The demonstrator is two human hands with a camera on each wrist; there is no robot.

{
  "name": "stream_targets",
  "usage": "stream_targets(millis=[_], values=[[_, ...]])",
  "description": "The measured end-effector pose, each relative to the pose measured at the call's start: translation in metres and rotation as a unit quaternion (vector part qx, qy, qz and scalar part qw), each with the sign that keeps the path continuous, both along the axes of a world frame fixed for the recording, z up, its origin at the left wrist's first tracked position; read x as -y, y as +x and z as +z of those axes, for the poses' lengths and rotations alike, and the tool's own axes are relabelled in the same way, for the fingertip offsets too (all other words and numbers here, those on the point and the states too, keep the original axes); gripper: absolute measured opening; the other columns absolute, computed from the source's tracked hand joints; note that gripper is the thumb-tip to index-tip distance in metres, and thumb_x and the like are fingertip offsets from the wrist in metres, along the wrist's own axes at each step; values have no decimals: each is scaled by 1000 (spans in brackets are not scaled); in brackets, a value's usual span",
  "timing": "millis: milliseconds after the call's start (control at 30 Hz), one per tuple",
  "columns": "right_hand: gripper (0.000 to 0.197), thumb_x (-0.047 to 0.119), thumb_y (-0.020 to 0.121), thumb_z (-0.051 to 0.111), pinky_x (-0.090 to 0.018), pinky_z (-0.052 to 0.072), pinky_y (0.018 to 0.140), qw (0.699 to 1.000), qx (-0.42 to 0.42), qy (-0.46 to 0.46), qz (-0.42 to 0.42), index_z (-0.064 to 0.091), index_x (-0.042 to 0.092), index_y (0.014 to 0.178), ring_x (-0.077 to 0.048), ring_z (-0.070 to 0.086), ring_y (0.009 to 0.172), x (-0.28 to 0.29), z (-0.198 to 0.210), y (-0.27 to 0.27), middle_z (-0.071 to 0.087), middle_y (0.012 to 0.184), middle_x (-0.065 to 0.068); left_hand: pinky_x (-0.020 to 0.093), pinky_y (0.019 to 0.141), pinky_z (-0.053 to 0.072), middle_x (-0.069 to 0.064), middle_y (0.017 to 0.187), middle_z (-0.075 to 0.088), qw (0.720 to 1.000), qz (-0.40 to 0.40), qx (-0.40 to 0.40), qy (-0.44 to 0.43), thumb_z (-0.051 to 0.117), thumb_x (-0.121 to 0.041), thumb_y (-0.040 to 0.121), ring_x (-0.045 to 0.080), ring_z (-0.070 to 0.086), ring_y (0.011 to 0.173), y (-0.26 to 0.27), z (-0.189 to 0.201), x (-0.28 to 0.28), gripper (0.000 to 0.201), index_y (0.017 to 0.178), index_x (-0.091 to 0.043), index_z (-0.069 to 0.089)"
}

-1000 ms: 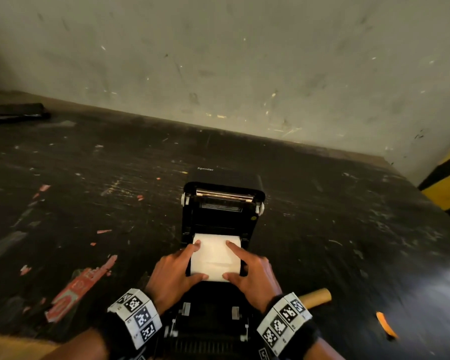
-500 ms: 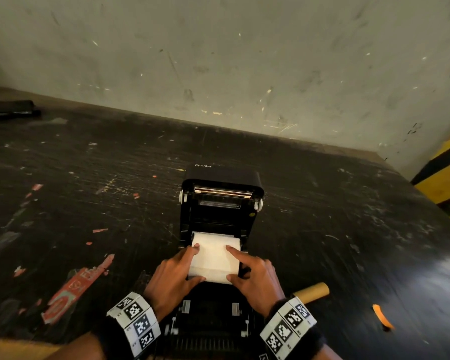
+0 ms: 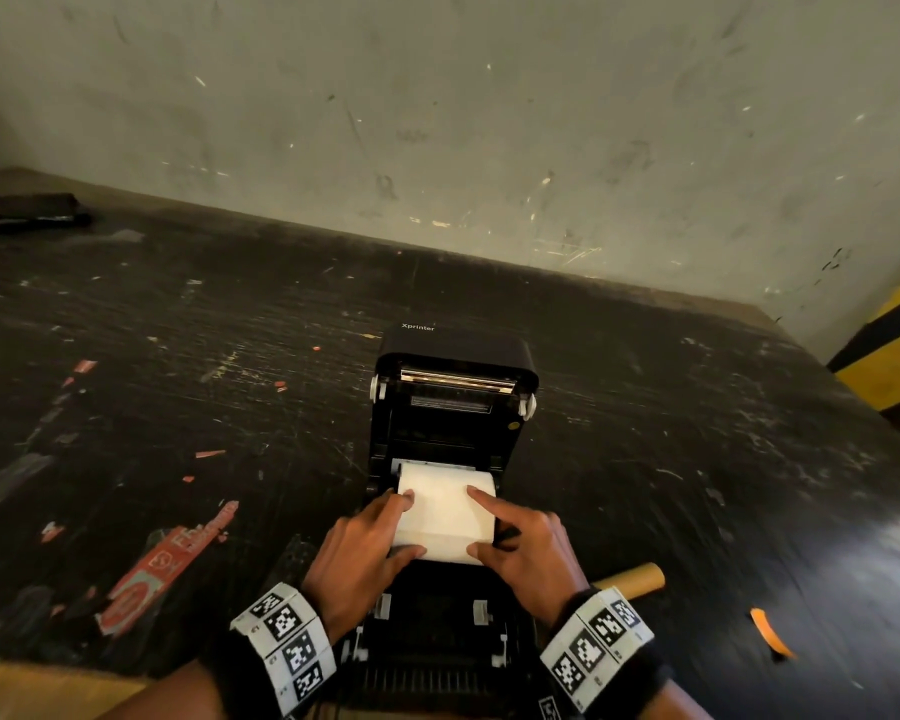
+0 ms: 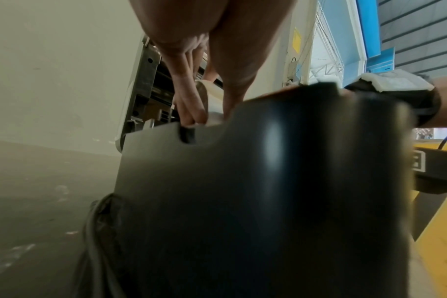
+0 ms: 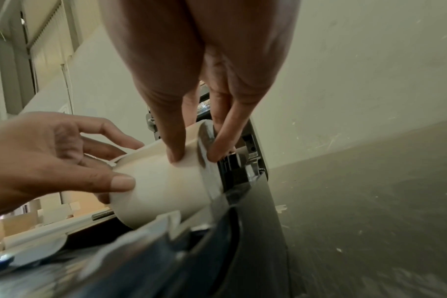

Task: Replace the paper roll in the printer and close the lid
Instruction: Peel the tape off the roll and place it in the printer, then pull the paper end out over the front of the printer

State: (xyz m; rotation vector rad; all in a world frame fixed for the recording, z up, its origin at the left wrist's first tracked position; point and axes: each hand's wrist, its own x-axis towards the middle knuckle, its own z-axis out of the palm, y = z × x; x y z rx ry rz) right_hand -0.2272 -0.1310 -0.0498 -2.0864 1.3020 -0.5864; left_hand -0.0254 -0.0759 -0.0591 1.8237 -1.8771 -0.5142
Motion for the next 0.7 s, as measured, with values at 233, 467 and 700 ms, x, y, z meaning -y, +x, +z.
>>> stream_targets(millis=[233,467,700], values=[[66,17,81,72,-16,51,87,1000,-14,17,8,40,37,135,-4,62,95,-7,-2,-1,59,126,1,36,94,49,5,142,44,1000,-18,6,5,59,-34,88,24,61,105,2,-9,-4,51,133,-18,42],[63,17,84,68,-2,42,80,998,-56,1,27,39,35,137,-4,61,97,-7,-6,-3,62,123,0,41,89,52,5,132,52,999,-42,25,-19,58,-31,89,27,62,101,10,-18,-4,41,126,-18,47],[58,31,87,63,-29,49,93,992,-114,-27,43,36,41,137,-13,59,103,-9,-6,-9,62,120,-2,32,49,56,-1,93,67,984,-76,130,-99,53,-35,81,19,68,65,21,-20,-6,31,112,-29,51]])
